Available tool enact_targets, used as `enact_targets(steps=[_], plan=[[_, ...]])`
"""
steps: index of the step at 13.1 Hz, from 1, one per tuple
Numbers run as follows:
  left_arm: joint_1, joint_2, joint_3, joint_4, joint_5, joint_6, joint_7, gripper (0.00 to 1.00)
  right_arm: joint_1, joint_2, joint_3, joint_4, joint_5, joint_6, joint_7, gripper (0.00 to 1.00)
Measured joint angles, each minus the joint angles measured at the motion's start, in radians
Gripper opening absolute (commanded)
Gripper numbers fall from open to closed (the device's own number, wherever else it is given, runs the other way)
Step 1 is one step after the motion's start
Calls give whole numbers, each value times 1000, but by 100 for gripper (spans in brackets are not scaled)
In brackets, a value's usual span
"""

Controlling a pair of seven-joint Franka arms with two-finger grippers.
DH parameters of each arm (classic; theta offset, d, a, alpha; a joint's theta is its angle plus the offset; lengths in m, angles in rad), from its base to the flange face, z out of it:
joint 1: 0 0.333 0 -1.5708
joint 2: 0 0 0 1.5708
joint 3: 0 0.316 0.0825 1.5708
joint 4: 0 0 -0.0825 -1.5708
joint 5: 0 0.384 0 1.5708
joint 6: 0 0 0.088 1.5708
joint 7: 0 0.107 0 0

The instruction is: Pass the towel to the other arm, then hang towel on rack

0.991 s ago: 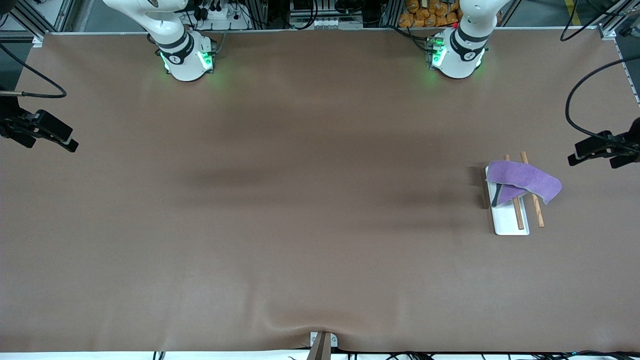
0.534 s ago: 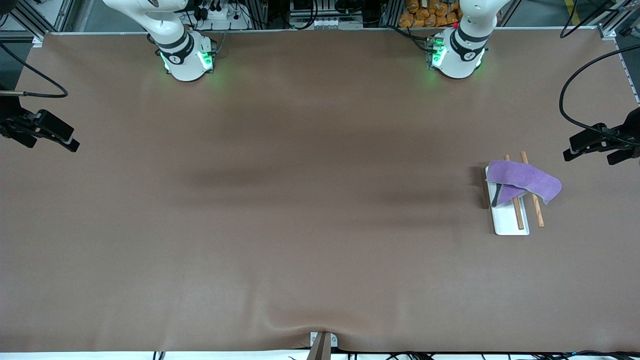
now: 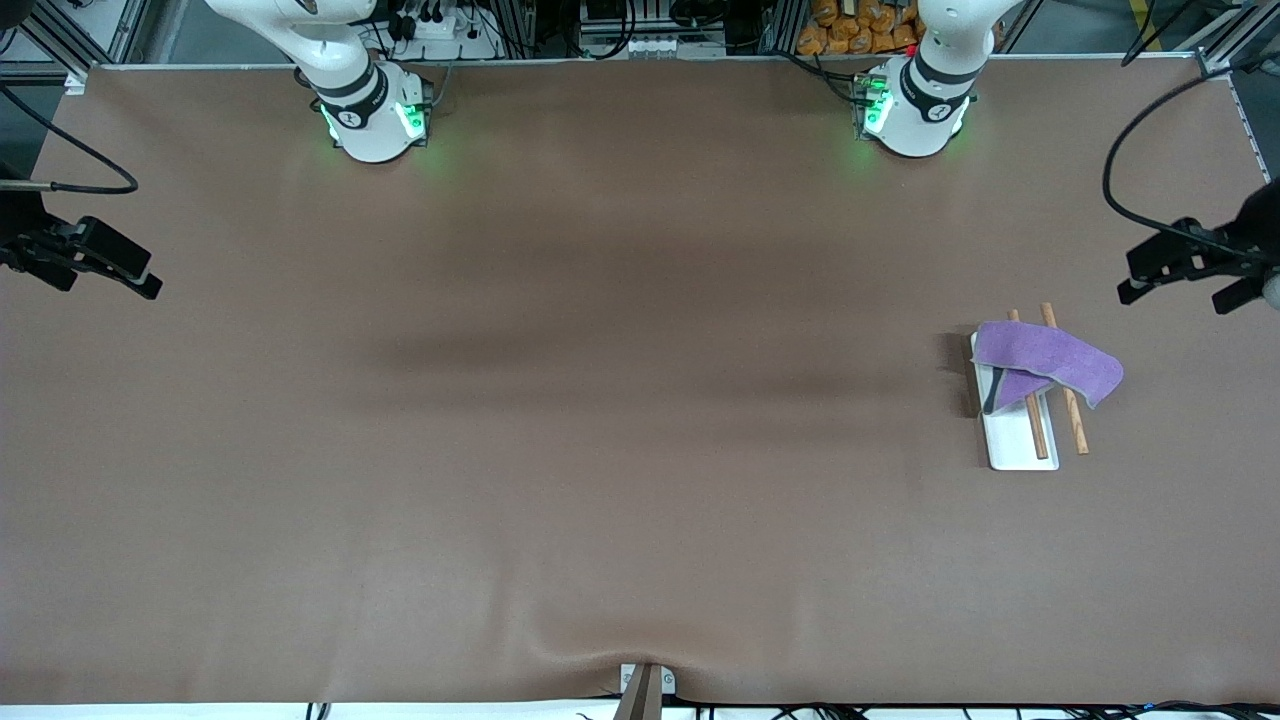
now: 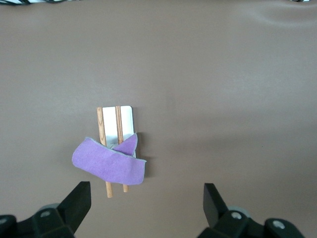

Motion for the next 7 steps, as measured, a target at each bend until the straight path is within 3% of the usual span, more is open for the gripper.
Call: enact_targets(steps=[2, 7], plan=[[-158, -20, 147, -1, 1, -17, -21, 100, 0, 0, 0, 0, 0, -2, -1, 100], [-458, -31, 422, -3, 3, -53, -70, 100, 0, 0, 0, 0, 0, -52, -1, 100]])
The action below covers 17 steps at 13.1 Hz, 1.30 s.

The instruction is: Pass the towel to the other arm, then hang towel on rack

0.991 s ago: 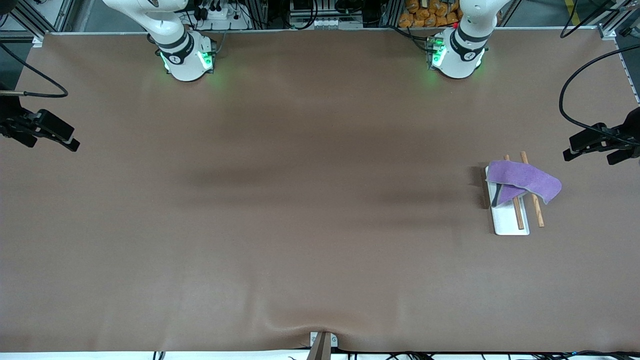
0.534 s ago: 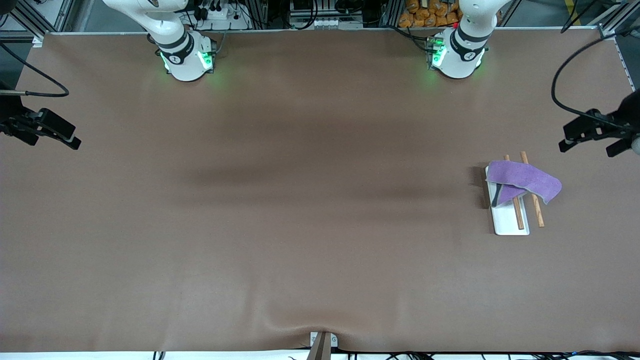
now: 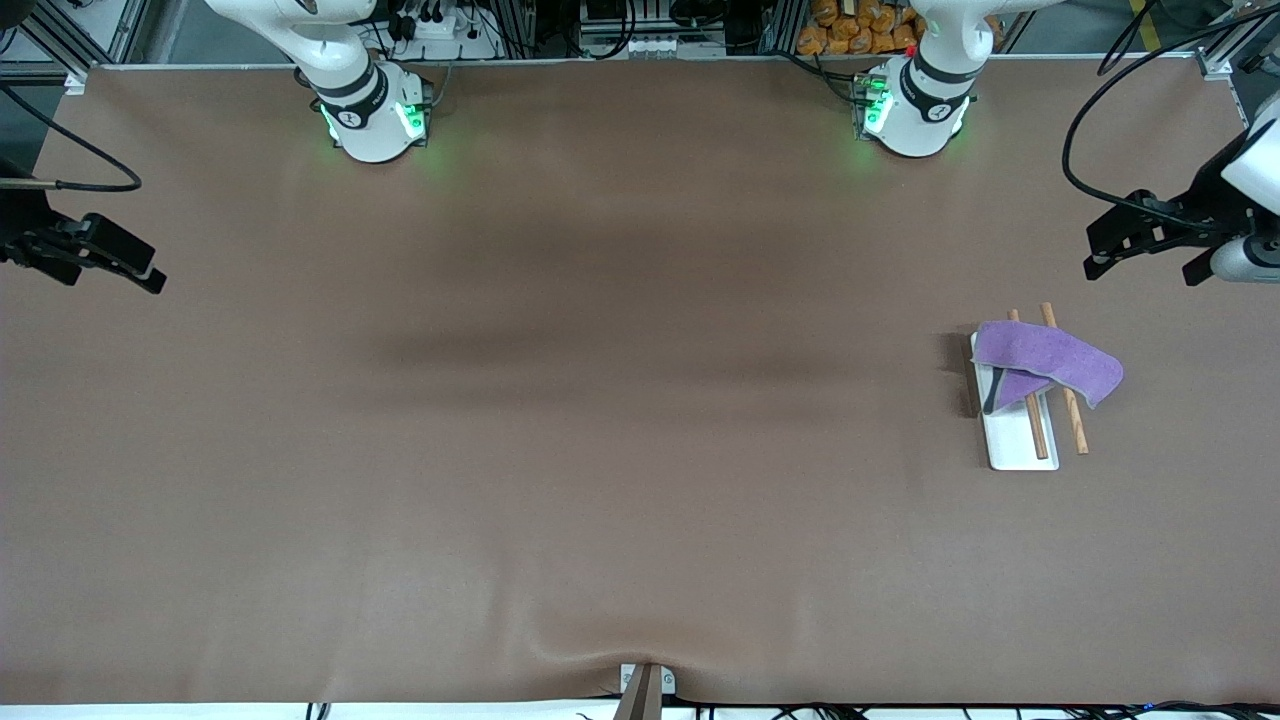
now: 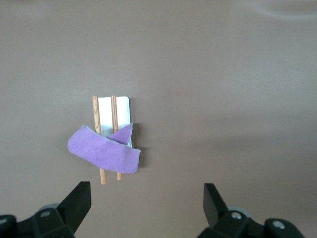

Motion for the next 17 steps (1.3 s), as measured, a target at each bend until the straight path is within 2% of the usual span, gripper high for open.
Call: enact_targets(steps=[1, 3, 12, 17], plan=[[-32, -3, 38, -1, 0, -4, 0, 100, 0, 0, 0, 0, 0, -8, 0, 100], [-41, -17, 58, -17, 0, -6, 1, 100, 0, 0, 0, 0, 0, -11, 0, 100], [-41, -159, 59, -153, 0, -17, 1, 100, 0, 0, -1, 0, -14, -12, -1, 100], [-41, -172, 62, -169, 0, -35, 1, 100, 0, 0, -1, 0, -18, -11, -1, 100]])
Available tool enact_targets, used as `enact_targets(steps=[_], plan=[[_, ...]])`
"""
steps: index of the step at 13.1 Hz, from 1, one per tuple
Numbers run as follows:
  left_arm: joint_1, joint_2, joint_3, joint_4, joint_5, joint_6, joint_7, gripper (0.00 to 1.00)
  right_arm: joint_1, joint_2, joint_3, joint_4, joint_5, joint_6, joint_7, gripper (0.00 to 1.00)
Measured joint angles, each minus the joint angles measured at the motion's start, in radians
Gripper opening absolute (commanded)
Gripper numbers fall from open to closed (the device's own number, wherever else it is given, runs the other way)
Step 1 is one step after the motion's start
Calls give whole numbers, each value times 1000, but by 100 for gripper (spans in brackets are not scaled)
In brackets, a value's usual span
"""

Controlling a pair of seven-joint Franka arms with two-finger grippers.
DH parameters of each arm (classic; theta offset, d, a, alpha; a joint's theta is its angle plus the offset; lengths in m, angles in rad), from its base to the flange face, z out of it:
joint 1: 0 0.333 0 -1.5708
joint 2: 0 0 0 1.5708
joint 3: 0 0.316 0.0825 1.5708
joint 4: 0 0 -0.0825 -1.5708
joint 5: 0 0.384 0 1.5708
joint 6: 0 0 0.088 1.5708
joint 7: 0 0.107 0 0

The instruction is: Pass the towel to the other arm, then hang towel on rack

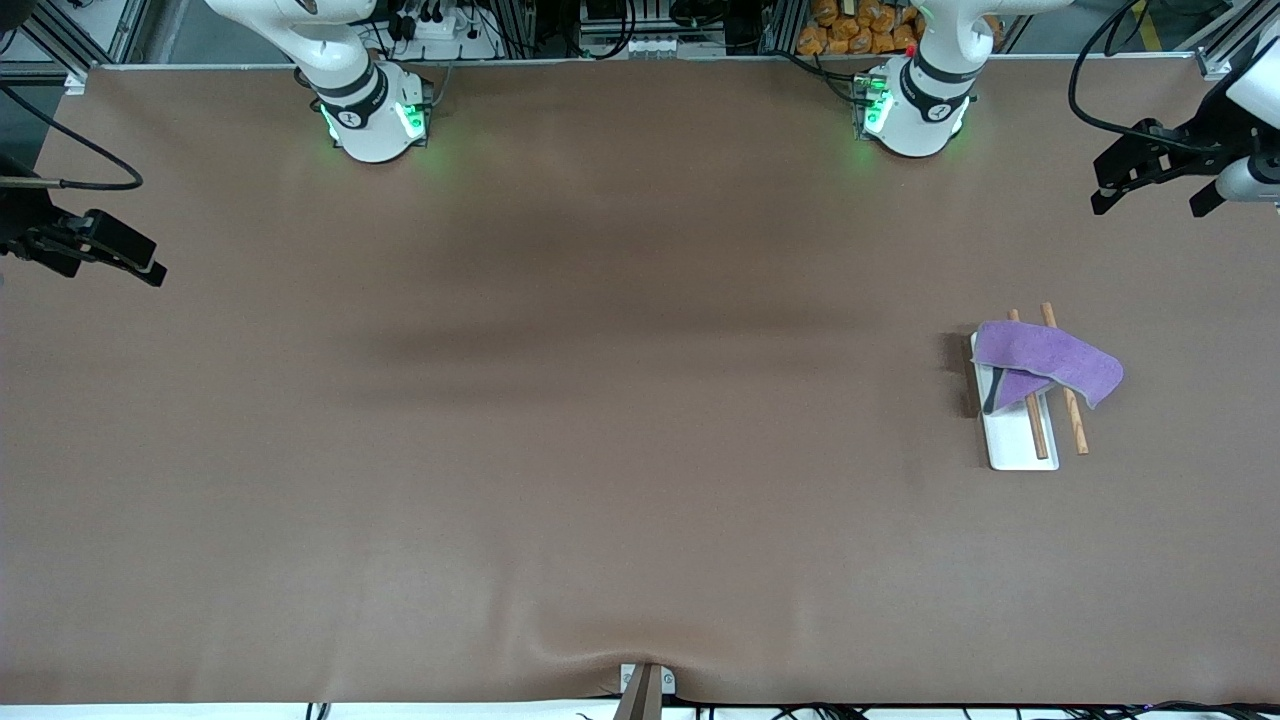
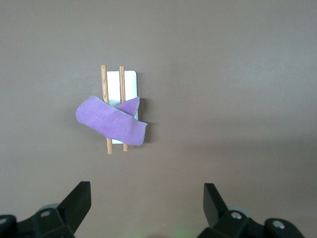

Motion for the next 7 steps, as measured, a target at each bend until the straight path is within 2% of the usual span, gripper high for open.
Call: enact_targets(steps=[3, 7], plan=[[0, -1, 1, 0, 0, -47, -38, 100, 0, 0, 0, 0, 0, 0, 0, 100], [-1, -1, 1, 2, 0, -49, -47, 100, -1, 0, -2, 0, 0, 0, 0, 100]])
